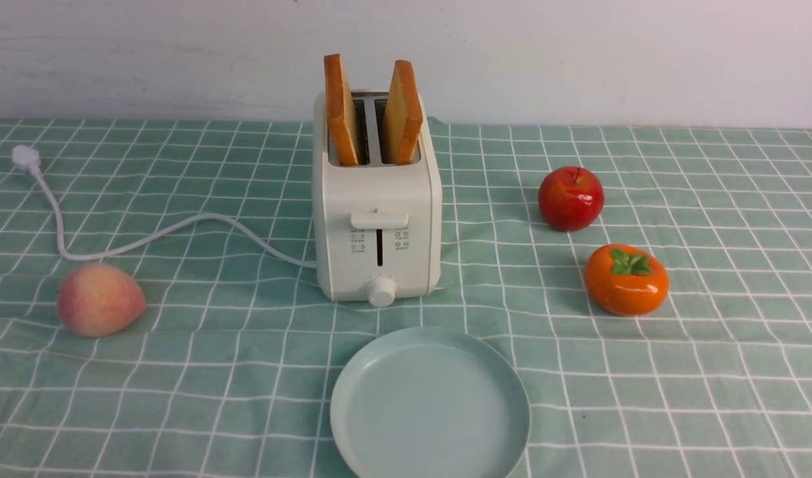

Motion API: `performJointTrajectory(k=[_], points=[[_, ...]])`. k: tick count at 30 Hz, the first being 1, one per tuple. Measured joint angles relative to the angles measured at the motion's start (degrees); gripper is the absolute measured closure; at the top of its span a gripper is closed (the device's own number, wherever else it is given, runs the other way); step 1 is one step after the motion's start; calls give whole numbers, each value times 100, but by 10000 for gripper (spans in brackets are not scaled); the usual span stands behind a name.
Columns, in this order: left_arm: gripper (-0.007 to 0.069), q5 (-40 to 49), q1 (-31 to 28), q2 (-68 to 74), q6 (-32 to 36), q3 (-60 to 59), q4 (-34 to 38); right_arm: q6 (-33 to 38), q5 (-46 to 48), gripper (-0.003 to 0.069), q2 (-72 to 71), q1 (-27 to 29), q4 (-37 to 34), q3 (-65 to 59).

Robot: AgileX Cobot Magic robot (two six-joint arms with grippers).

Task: Take toasted bread from bread machine on blue coffee table place on plate.
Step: 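Grasp the toast slice in the toaster and pull it up out of the slot with the right gripper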

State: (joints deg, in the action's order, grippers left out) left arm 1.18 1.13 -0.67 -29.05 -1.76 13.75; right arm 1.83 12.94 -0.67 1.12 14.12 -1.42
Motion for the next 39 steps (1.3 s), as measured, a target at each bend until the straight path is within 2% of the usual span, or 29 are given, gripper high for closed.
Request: performJointTrajectory(k=[6,10,16,17,19,24,29,32,35,36,39], points=[[387,0,0,0,-52,0,42,-213,-117,419,0,0,-201,0],[387,0,0,0,-134,0,42,-1109,-726,419,0,0,-837,0],[387,-118,0,0,-158,0,136,-2403,-1185,419,0,0,-1191,0],[387,-118,0,0,-158,0,136,-2444,-1193,419,0,0,-1198,0],[387,-627,0,0,-158,0,265,-2965,-1294,419,0,0,-1203,0],[387,-1600,0,0,-153,0,302,-3597,-1392,419,6,0,-1221,104],[387,-1594,0,581,-15,706,296,-3712,-1167,419,433,0,-1221,731],[387,-923,0,1713,333,2070,179,-3727,-956,419,1484,0,-1200,1666],[387,262,0,2494,479,3092,60,-3727,-543,419,2299,0,-1178,2384],[387,1018,0,2933,582,3691,-10,-3727,-222,419,2710,0,-1172,2782],[387,2048,0,3524,760,4262,-115,-3616,453,419,3443,0,-1020,3246]])
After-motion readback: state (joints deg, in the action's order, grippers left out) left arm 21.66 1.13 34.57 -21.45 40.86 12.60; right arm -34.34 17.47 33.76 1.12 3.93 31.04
